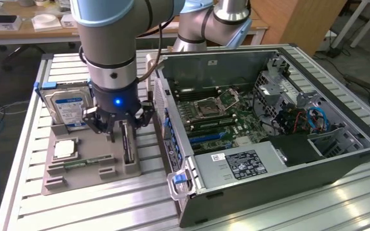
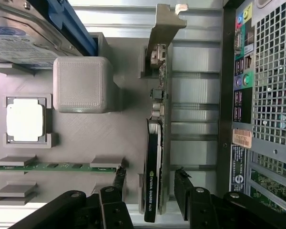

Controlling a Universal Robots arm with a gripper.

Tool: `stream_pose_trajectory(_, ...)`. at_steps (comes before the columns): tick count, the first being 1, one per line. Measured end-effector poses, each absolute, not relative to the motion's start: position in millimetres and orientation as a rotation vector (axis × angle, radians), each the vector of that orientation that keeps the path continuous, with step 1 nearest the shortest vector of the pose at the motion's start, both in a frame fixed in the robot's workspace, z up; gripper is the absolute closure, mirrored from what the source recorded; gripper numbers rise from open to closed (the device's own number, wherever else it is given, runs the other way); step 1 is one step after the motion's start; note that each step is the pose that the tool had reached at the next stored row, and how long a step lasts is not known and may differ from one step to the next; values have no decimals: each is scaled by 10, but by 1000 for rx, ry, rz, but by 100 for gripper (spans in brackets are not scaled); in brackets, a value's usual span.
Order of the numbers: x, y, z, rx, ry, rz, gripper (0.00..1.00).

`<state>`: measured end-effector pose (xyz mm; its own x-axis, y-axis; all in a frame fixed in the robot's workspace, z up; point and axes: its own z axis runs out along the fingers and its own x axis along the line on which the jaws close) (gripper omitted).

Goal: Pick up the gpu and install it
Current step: 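Pick up the gpu and move the gpu toward the slot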

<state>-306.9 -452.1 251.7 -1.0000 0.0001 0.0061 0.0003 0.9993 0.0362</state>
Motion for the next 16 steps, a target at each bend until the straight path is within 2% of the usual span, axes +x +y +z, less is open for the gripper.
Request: stream_pose_trajectory(16,-3067,-4404,2478,0,-3135,-57,47)
